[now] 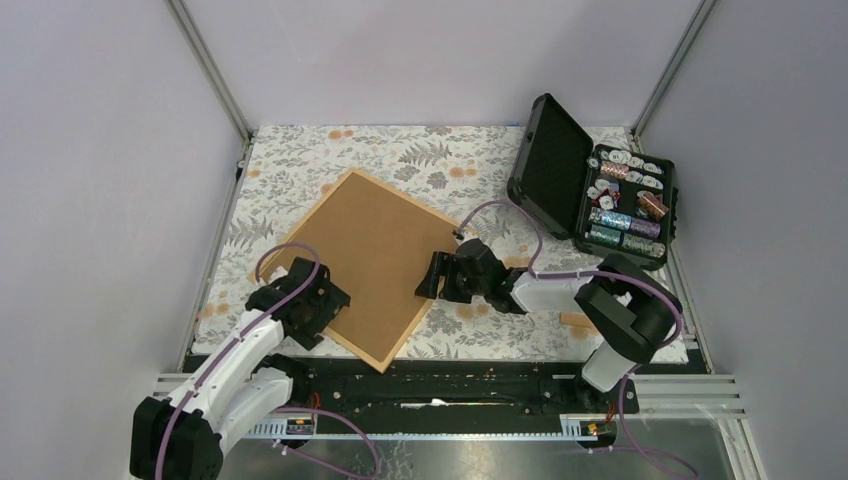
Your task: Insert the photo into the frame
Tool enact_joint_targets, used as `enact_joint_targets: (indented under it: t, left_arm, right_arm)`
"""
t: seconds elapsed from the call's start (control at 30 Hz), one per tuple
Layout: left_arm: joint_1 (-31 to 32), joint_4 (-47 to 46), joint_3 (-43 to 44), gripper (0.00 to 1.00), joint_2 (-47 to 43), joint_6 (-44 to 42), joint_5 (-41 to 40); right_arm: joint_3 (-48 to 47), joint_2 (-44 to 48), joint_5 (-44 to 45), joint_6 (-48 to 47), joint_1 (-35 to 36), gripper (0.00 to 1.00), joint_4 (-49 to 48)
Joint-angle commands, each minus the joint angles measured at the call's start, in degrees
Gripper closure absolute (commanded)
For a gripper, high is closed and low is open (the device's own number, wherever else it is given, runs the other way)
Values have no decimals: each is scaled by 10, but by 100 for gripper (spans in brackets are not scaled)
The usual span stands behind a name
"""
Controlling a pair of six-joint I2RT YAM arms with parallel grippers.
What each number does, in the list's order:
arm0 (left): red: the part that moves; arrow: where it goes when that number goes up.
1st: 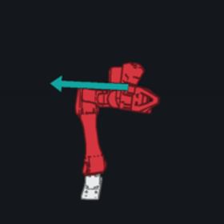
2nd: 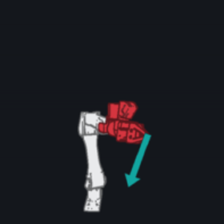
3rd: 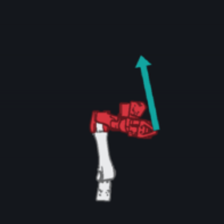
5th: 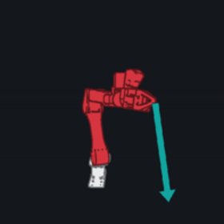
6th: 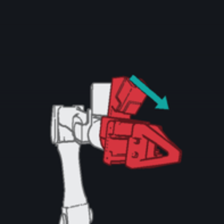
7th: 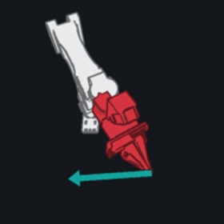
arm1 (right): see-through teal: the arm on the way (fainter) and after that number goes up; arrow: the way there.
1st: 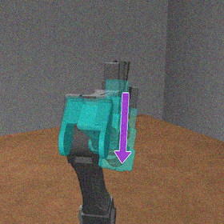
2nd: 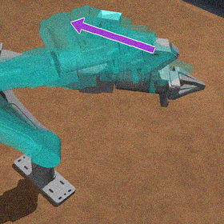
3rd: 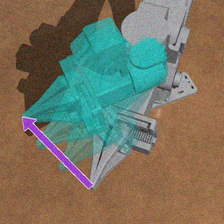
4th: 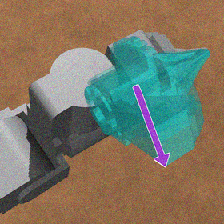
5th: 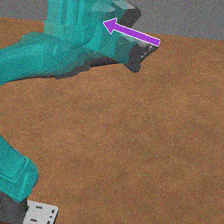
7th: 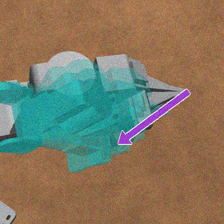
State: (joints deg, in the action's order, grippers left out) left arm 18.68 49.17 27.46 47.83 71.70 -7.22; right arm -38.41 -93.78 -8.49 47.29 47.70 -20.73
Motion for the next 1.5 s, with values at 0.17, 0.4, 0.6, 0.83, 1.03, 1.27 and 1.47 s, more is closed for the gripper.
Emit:
enact_joint_targets:
  t: [0.17,0.4,0.6,0.83,1.03,1.27,1.47]
  left_arm:
    - [-26,-188,8,1,88,-63,-74]
    - [-140,-228,83,2,216,-194,-36]
    - [-161,-203,76,2,182,-210,-33]
    - [-186,-235,49,2,176,-200,16]
    - [-206,-268,51,2,203,-201,45]
    - [-231,-305,46,2,245,-208,83]
    - [-251,-364,55,2,284,-251,164]
  right_arm:
    - [-38,-97,4,5,42,21,-57]
    - [-156,-26,41,-190,42,9,180]
    - [-334,-60,169,-325,-26,0,319]
    - [-622,-266,202,-364,-88,0,380]
    - [-804,-410,169,-351,-129,0,438]
    - [-846,-479,72,-301,-158,0,447]
    - [-769,-464,-16,-257,-159,2,433]
